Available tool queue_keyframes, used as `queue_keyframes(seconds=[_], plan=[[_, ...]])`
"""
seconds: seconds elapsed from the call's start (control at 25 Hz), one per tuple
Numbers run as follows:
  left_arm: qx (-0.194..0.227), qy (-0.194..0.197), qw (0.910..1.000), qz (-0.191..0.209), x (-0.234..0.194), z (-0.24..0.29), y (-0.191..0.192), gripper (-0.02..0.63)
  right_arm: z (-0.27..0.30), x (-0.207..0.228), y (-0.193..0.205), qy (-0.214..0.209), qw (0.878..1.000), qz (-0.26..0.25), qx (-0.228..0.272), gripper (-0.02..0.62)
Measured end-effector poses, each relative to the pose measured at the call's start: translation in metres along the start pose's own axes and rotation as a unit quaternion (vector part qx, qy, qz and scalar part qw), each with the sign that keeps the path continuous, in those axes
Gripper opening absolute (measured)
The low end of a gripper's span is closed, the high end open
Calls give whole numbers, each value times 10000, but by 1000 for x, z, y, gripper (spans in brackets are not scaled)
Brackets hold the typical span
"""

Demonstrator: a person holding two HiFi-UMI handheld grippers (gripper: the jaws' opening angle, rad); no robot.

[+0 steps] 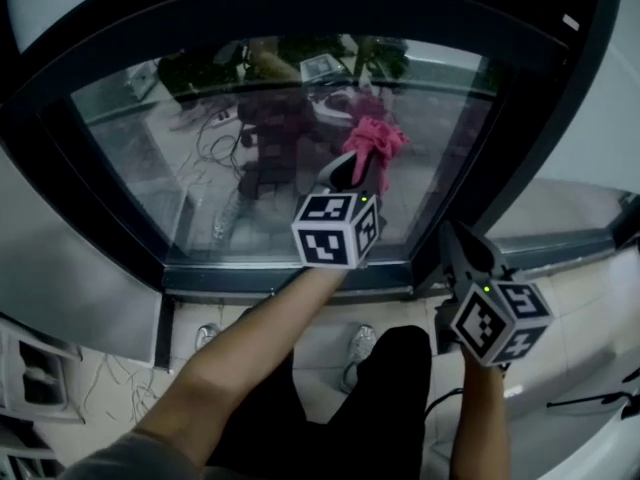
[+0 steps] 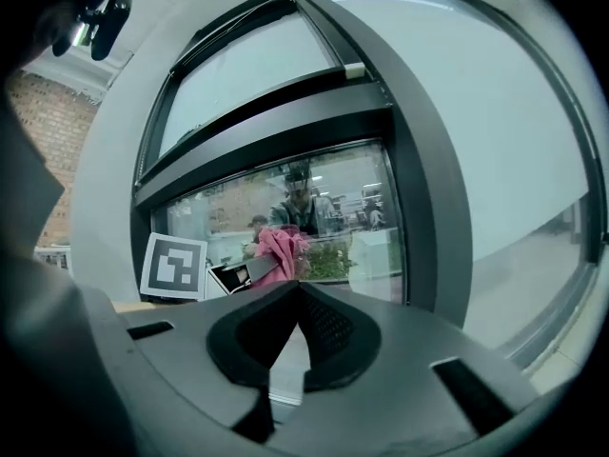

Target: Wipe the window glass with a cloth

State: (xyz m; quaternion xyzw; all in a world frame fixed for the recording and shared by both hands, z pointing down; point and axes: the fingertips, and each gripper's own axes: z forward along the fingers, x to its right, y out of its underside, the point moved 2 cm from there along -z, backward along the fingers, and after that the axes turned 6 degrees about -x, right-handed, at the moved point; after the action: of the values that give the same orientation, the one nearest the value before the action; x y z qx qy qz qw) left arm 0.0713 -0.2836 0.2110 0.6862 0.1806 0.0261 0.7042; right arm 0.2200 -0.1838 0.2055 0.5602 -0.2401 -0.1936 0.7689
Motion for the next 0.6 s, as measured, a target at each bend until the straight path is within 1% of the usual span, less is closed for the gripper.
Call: queue_keyframes(seconds=[0.12, 0.36, 0.6], plan=[[-76, 165, 9998, -14, 22, 15, 7, 58, -15, 17, -2, 192, 9998, 61, 45, 5], [-222, 499, 9985, -42, 66, 52, 20, 58, -34, 53, 2, 388, 9990, 190, 112, 5], [-265, 757, 9967, -115, 97, 81, 30, 58, -47, 83, 15, 599, 9977, 312, 53, 5]])
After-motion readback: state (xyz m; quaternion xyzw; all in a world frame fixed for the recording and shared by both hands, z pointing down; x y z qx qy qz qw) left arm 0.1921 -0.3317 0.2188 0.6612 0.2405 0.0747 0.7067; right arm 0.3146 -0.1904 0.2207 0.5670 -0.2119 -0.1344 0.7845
